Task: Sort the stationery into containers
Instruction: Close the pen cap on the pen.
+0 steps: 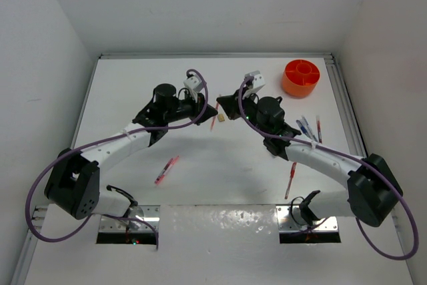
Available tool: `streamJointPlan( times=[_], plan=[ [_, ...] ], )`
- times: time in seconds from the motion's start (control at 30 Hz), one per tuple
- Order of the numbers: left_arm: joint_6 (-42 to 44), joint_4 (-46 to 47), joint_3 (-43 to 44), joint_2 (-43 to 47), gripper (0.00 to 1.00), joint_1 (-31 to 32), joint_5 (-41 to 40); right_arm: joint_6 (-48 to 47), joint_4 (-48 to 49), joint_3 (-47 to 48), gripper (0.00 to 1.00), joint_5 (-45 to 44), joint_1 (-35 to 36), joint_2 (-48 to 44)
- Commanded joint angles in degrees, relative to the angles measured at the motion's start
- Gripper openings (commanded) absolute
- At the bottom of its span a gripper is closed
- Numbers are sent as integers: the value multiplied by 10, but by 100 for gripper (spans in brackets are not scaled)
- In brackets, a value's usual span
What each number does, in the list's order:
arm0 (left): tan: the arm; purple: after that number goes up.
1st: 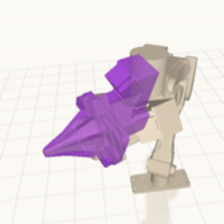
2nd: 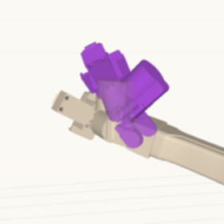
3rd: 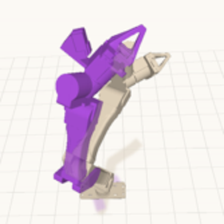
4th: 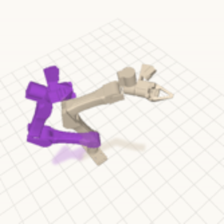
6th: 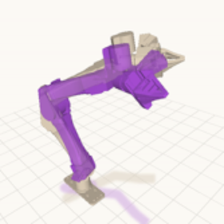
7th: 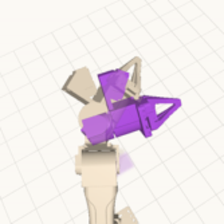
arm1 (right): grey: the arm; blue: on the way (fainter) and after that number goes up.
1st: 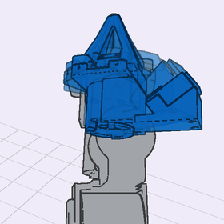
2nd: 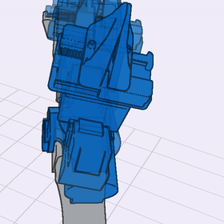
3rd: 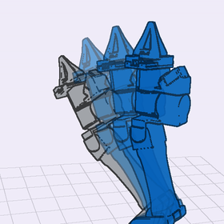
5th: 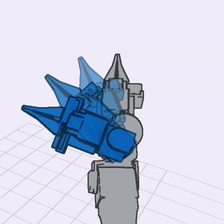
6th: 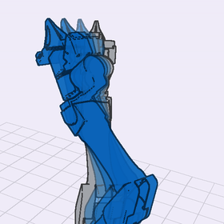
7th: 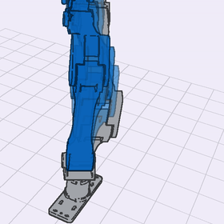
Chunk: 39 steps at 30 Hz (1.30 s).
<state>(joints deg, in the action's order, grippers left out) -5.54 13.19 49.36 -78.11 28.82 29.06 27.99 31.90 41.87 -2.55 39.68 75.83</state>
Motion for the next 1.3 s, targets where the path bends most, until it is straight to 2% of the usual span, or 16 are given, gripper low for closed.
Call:
streamJointPlan(
  times=[0.0, 0.47, 0.5, 0.7, 0.83, 0.9, 1.13, 1.27],
  plan=[
    [14, 160, 34, 29, 0, -10, -37, -11, -147, -29, 0, 57, 29, 18],
    [44, 112, 33, 31, 0, -8, -31, -42, -190, 33, 0, 70, 29, 32],
    [47, 102, 28, 33, 0, -8, -29, -43, -192, 38, 7, 70, 29, 32],
    [52, 90, 22, 37, 0, -8, -20, -41, -200, 53, 14, 70, 28, 25],
    [53, 91, 21, 38, 0, -7, -21, -45, -210, 59, 23, 71, 28, 18],
    [53, 91, 20, 40, 0, -6, -21, -46, -214, 60, 31, 75, 27, 15],
    [53, 91, 17, 44, 0, -4, -22, -57, -229, 66, 36, 67, 21, -17],
    [53, 90, 21, 47, 0, -4, -21, -87, -280, 80, 42, 64, 1, -65]
  ],
)
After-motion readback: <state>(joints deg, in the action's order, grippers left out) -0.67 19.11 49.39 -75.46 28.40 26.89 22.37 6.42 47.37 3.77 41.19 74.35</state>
